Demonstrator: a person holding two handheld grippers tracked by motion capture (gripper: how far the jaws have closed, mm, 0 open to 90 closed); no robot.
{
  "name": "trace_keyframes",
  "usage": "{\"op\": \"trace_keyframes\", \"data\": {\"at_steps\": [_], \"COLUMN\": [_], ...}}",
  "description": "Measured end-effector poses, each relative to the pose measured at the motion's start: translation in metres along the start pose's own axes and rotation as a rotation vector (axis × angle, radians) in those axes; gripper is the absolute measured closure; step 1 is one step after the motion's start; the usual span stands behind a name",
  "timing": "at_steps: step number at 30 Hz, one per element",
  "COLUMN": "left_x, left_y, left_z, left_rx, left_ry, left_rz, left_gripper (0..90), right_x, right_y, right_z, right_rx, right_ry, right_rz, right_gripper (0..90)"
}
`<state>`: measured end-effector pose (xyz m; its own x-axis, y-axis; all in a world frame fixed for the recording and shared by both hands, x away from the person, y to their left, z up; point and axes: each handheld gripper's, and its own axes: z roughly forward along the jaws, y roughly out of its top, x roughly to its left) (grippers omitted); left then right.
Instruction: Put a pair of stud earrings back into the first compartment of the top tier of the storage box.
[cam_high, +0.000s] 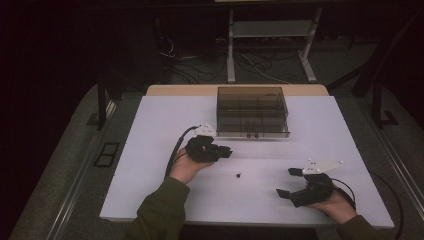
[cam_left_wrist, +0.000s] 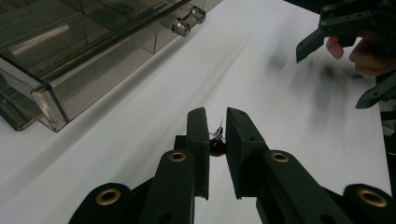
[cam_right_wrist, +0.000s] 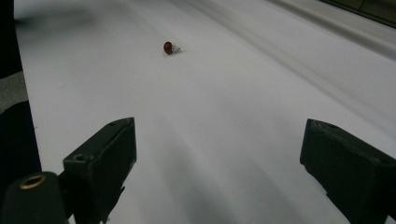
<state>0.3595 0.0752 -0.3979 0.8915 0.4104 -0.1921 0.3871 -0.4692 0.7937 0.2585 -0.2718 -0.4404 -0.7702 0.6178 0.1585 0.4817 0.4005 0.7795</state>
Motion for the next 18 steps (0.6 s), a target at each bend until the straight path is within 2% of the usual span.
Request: {"op": "trace_keyframes", "data": {"at_steps": [9, 12, 14, 18], "left_x": [0.002, 0.003, 0.007, 0.013], "left_y": [0.017, 0.023, 0.031, 0.041], "left_z": [-0.002, -0.001, -0.001, -0.001], "left_rx": [-0.004, -0.015, -0.005, -0.024], "left_ry": [-0.008, -0.013, -0.013, -0.009], "left_rz": [0.019, 0.011, 0.034, 0.030], "left_gripper": [79.0, 79.0, 79.0, 79.0], "right_x": [0.001, 0.001, 0.001, 0.001], "right_y": [-0.001, -0.001, -0.001, -0.001], "right_z": [0.000, 0.000, -0.001, -0.001], "right_rx": [0.001, 0.001, 0.000, 0.000], "right_ry": [0.002, 0.002, 0.003, 0.003], "right_rz": [-0.004, -0.003, -0.001, -0.002], "right_gripper": [10.1, 10.1, 10.1, 10.1]}}
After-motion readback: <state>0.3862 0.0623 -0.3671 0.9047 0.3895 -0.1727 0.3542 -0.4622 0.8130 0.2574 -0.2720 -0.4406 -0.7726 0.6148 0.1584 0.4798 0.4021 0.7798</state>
